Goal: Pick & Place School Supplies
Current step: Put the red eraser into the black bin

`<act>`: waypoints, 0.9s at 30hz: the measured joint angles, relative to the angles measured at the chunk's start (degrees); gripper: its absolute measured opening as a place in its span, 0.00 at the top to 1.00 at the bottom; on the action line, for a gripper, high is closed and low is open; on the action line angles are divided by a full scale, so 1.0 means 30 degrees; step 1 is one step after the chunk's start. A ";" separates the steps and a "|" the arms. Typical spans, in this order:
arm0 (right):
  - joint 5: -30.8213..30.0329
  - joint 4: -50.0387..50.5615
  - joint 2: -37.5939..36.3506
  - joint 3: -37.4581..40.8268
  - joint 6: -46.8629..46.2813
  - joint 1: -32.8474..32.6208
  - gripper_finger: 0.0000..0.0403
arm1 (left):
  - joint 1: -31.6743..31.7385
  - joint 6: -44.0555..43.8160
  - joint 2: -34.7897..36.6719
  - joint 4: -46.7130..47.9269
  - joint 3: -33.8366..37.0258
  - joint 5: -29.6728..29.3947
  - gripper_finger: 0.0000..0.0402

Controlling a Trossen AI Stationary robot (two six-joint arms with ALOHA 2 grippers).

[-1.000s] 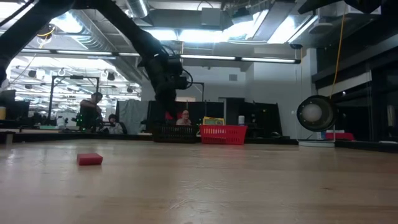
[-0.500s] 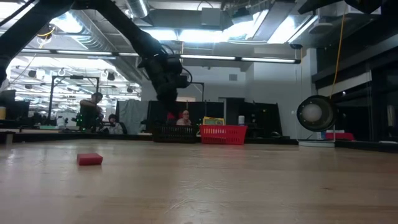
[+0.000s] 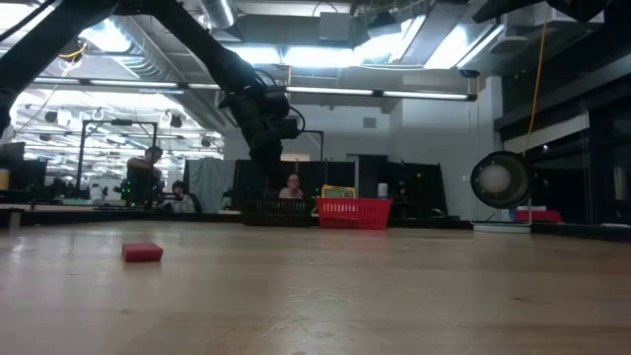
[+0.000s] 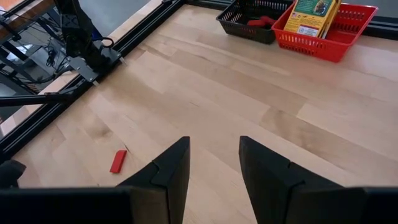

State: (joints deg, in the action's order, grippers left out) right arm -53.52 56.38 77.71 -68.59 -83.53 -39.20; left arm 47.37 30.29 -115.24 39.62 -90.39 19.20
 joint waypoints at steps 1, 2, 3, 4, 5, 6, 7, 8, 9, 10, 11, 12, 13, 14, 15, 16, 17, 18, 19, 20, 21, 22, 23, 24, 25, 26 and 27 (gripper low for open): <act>0.0007 0.0000 0.0000 -0.0003 0.0001 0.0000 0.65 | 0.0000 -0.0048 0.0000 0.0003 0.0000 0.0000 0.74; 0.0007 0.0000 0.0000 0.0003 0.0000 0.0000 0.65 | 0.0000 -0.0126 0.0000 0.0004 0.0000 -0.0003 0.74; 0.0007 0.0000 0.0000 0.0000 -0.0004 0.0000 0.65 | 0.0000 -0.0218 0.0000 0.0014 0.0000 0.0000 0.74; 0.0007 0.0000 0.0000 0.0002 -0.0007 0.0000 0.65 | 0.0000 -0.0348 0.0000 0.0104 0.0000 0.0000 0.74; 0.0055 0.0000 0.0000 -0.0002 -0.0007 0.0000 0.65 | 0.0000 -0.0489 0.0000 0.0373 0.0000 0.0005 0.74; 0.0123 0.0000 0.0000 -0.0004 -0.0007 0.0000 0.65 | -0.0004 -0.0582 0.0007 0.0851 0.0000 0.0046 0.74; 0.0138 0.0000 0.0000 -0.0002 -0.0007 0.0000 0.65 | -0.0040 -0.0634 0.0028 0.1511 0.0000 0.0347 0.74; 0.0138 0.0000 0.0000 0.0000 -0.0007 0.0000 0.65 | -0.0071 -0.0672 0.0058 0.2397 0.0000 0.0999 0.74; 0.0138 0.0000 0.0000 -0.0002 -0.0007 0.0000 0.65 | -0.0167 -0.0744 0.0089 0.3348 0.0000 0.1771 0.74; 0.0138 0.0003 0.0000 -0.0001 -0.0007 0.0000 0.65 | -0.0286 -0.0885 0.0102 0.4255 0.0000 0.2748 0.75; 0.0129 0.0007 0.0000 -0.0004 -0.0007 0.0000 0.65 | -0.0507 -0.0984 0.0109 0.5466 0.0000 0.3964 0.75; 0.0103 0.0009 0.0000 -0.0004 -0.0007 0.0000 0.65 | -0.0768 -0.1013 0.0109 0.6814 0.0000 0.5167 0.75; 0.0057 0.0013 0.0000 -0.0003 -0.0007 0.0000 0.65 | -0.1103 -0.0977 0.0114 0.8037 0.0003 0.6123 0.75; 0.0051 0.0016 0.0000 -0.0003 -0.0001 0.0000 0.65 | -0.1500 -0.0931 0.0135 0.9202 0.0004 0.6757 0.75; 0.0044 0.0036 0.0000 0.0003 0.0000 0.0000 0.65 | -0.1963 -0.0778 0.0138 1.0425 0.0007 0.7264 0.75; 0.0037 0.0043 0.0000 -0.0003 0.0000 0.0000 0.65 | -0.2461 -0.0516 0.0138 1.1527 0.0007 0.7740 0.75; -0.0017 0.0044 0.0000 0.0002 0.0045 0.0000 0.65 | -0.3075 -0.0340 0.0138 1.2375 0.0007 0.8168 0.75; -0.0076 0.0047 0.0000 0.0003 0.0121 0.0000 0.65 | -0.3782 -0.0297 0.0152 1.2819 0.0051 0.8693 0.75; -0.0153 0.0058 0.0000 0.0003 0.0137 -0.0030 0.65 | -0.4515 -0.0373 0.0389 1.2713 0.0356 0.9413 0.75; -0.0257 0.0063 0.0000 -0.0004 0.0146 -0.0081 0.65 | -0.5300 -0.0463 0.0770 1.2561 0.0749 1.0031 0.75; -0.0376 0.0073 0.0000 -0.0001 0.0161 -0.0121 0.65 | -0.6220 -0.0739 0.1176 1.2108 0.1129 1.0482 0.75; -0.0469 0.0083 0.0000 0.0003 0.0160 -0.0155 0.65 | -0.7161 -0.1189 0.1631 1.1320 0.1562 1.0703 0.75; -0.0498 0.0109 0.0000 -0.0002 0.0132 -0.0216 0.65 | -0.8057 -0.1672 0.2067 1.0466 0.2060 1.0713 0.75; -0.0513 0.0155 0.0000 0.0003 0.0089 -0.0260 0.65 | -0.8969 -0.2310 0.2446 0.9562 0.2607 1.0716 0.75; -0.0556 0.0152 0.0000 0.0003 0.0025 -0.0311 0.65 | -0.9950 -0.3170 0.2850 0.8523 0.3170 1.0754 0.75; -0.0676 0.0138 0.0001 0.0003 -0.0015 -0.0366 0.65 | -1.0775 -0.4232 0.3322 0.7104 0.3744 1.0738 0.75; -0.0782 0.0146 0.0007 0.0003 -0.0015 -0.0407 0.65 | -1.1597 -0.5535 0.3888 0.5592 0.4282 1.0680 0.75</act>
State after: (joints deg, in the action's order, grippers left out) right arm -55.86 56.82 77.73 -68.58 -83.57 -40.42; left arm 12.58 13.68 -103.58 56.39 -77.54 51.24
